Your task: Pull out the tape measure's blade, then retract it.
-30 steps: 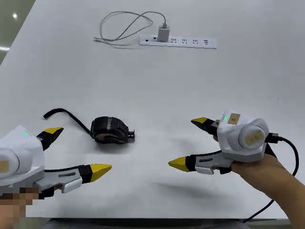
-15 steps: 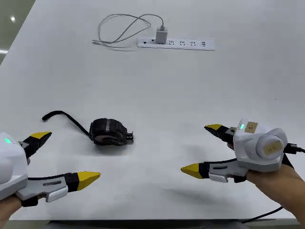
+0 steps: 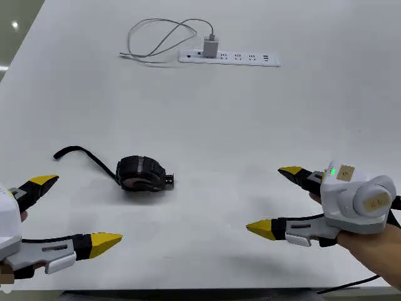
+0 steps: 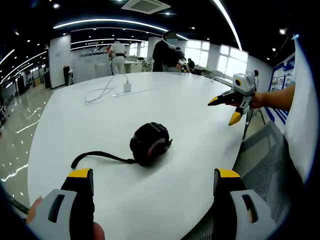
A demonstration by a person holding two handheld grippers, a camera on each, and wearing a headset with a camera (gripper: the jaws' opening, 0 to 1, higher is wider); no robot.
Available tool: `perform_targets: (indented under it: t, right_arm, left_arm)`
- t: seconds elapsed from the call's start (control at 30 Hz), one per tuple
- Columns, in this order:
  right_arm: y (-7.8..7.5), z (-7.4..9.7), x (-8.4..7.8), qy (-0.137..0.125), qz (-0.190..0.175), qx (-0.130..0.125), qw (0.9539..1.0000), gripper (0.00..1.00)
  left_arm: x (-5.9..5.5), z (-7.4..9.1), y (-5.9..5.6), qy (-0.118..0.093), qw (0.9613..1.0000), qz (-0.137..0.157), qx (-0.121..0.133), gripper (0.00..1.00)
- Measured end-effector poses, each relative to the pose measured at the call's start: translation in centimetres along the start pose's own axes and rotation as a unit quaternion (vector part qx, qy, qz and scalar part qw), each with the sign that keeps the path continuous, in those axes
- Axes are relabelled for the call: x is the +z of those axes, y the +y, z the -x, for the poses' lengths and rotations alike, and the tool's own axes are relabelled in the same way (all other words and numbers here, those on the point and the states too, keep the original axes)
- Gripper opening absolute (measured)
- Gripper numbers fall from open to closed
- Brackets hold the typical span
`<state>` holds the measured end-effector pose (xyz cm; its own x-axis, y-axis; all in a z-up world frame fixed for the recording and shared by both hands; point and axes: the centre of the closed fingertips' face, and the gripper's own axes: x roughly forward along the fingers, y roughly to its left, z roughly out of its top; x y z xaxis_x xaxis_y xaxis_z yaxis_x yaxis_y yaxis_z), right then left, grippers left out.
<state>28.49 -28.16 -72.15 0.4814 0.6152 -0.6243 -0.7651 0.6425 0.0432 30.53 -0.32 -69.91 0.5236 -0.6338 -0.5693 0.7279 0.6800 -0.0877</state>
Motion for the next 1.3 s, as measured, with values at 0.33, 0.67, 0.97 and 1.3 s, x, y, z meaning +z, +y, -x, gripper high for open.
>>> perform_targets:
  t: [0.33,0.67,0.97,1.3]
  right_arm:
    - [0.1,1.4,-1.0,0.003,-0.005,-0.007,1.0,0.79]
    - [-0.1,2.4,-1.7,0.006,-0.009,-0.013,0.9999,0.8]
    - [0.0,3.1,-1.9,0.008,-0.009,-0.017,0.9998,0.82]
    - [0.2,3.2,-2.1,0.008,-0.012,-0.017,0.9998,0.83]
  left_arm:
    - [-0.6,1.0,0.5,0.01,0.9998,-0.014,-0.006,0.98]
    - [-0.7,1.7,0.8,0.013,0.9996,-0.021,-0.009,0.99]
    - [-0.8,2.2,0.8,0.018,0.9993,-0.029,-0.017,0.99]
    - [-0.7,2.0,0.7,0.017,0.9993,-0.028,-0.018,0.99]
